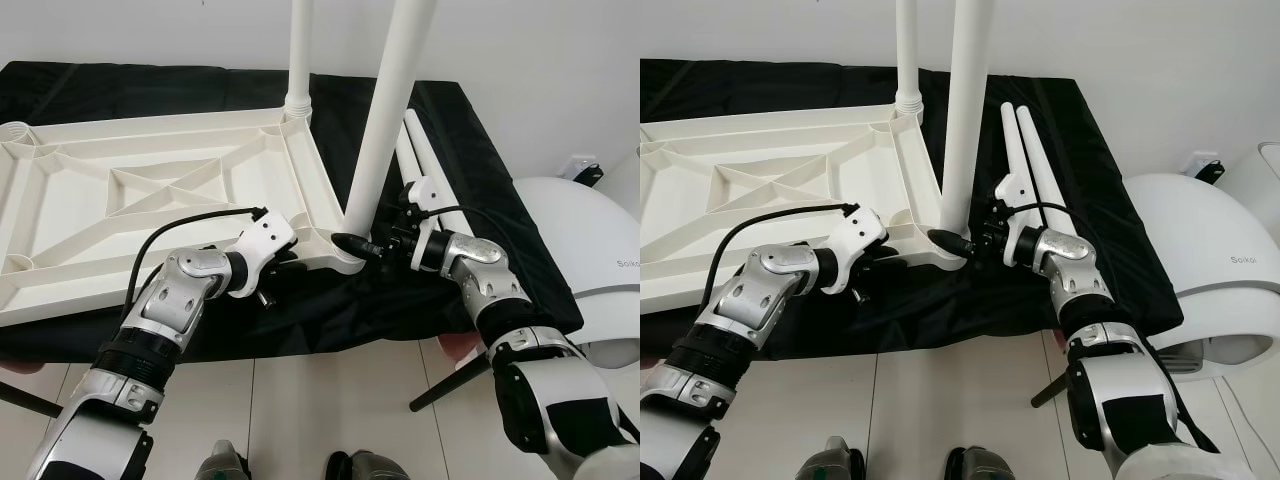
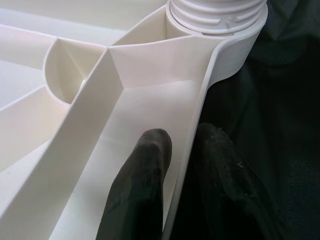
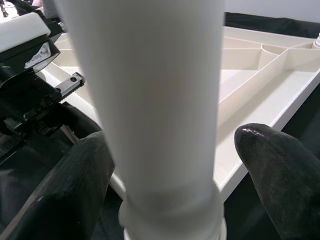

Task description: Building children table

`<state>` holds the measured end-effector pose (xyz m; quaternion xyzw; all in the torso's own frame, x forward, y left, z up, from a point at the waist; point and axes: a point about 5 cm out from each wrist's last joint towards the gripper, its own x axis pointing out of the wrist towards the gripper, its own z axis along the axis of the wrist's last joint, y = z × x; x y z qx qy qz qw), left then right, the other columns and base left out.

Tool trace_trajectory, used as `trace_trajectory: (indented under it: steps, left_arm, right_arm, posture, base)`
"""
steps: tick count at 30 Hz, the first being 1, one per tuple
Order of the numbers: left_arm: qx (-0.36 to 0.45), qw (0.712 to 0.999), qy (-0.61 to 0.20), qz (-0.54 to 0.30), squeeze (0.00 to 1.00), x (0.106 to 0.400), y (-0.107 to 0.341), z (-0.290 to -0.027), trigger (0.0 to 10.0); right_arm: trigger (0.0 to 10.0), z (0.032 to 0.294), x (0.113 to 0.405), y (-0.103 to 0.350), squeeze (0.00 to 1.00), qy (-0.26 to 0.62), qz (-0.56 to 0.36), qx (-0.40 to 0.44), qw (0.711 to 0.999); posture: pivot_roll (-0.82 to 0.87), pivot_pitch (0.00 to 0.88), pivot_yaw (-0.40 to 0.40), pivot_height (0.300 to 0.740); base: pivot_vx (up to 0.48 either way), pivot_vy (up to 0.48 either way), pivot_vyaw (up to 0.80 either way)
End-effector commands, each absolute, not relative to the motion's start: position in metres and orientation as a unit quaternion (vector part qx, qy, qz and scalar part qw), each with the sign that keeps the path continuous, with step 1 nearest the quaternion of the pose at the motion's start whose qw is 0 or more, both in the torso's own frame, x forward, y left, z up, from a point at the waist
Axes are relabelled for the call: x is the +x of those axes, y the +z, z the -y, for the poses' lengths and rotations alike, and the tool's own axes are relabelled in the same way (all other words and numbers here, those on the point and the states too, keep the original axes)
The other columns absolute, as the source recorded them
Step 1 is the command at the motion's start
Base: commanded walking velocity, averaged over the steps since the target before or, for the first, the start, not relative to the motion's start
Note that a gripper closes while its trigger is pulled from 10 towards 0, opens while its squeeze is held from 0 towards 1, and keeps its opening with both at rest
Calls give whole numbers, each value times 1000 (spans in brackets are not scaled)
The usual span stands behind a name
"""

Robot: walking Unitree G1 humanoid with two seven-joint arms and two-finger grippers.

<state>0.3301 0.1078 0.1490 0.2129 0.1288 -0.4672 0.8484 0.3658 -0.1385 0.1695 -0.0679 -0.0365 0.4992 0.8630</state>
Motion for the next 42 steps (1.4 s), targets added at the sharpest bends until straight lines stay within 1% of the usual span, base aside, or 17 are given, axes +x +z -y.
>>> trace_trajectory:
  steps: [1,2,3,4,7,8,9,13,14,15,23,24,25,26,34,37,42]
  left_arm:
    - [202,839,-485,-141,0,324,143,-107,10000]
    - [203,838,-486,-142,0,324,142,-107,10000]
    - [203,838,-486,-142,0,324,142,-107,10000]
    - [203,837,-488,-142,0,323,142,-107,10000]
    - [203,837,-488,-142,0,323,142,-107,10000]
    - [203,836,-490,-142,0,322,142,-106,10000]
    - [203,835,-492,-141,0,322,142,-105,10000]
    - [203,833,-495,-141,0,321,142,-105,10000]
    - [203,833,-495,-141,0,321,142,-105,10000]
    - [204,833,-495,-141,0,321,142,-104,10000]
    - [203,834,-493,-141,0,321,143,-105,10000]
    - [202,835,-492,-141,0,322,143,-105,10000]
    - [202,835,-492,-141,0,322,143,-105,10000]
    - [201,836,-491,-141,0,321,142,-105,10000]
    - [200,837,-490,-142,0,321,142,-105,10000]
    - [197,839,-487,-142,0,322,143,-104,10000]
    - [196,839,-487,-142,0,322,142,-103,10000]
  right_arm:
    - [10000,138,366,168,0,500,31,-73,862]
    - [9686,139,367,167,0,496,33,-71,865]
    - [9686,139,367,167,0,496,33,-71,865]
    - [4471,138,367,167,0,497,35,-67,865]
    - [4471,138,367,167,0,497,35,-67,865]
    - [4118,138,367,167,0,499,36,-62,864]
    - [0,137,367,166,0,500,38,-62,863]
    - [392,135,366,165,0,504,42,-58,861]
    - [392,135,366,165,0,504,42,-58,861]
    - [0,134,366,164,0,507,47,-54,859]
    - [0,134,365,164,0,506,57,-44,859]
    - [10000,133,364,162,0,498,54,-41,865]
    - [10000,133,364,162,0,498,54,-41,865]
    - [10000,133,364,159,0,487,52,-36,871]
    - [10000,132,362,156,0,475,59,-24,878]
    - [10000,128,358,154,0,452,77,-6,889]
    - [10000,124,356,154,0,439,89,0,894]
  posture:
    - [38,39,-46,740]
    - [38,37,-44,740]
    - [38,37,-44,740]
    - [38,37,-43,740]
    - [38,37,-43,740]
    - [38,37,-43,740]
    - [36,36,-40,740]
    - [34,37,-38,740]
    - [34,37,-38,740]
    - [34,43,-39,740]
    - [36,47,-40,740]
    - [36,49,-42,740]
    - [36,49,-42,740]
    - [34,52,-41,740]
    - [33,56,-40,740]
    - [30,62,-39,740]
    - [30,63,-38,740]
  base:
    - [0,0,0]
    - [0,0,0]
    - [0,0,0]
    - [0,0,0]
    - [0,0,0]
    - [0,0,0]
    - [0,0,0]
    - [0,0,0]
    - [0,0,0]
    - [0,0,0]
    - [0,0,0]
    - [0,0,0]
    - [0,0,0]
    - [0,0,0]
    - [0,0,0]
    - [0,0,0]
    - [0,0,0]
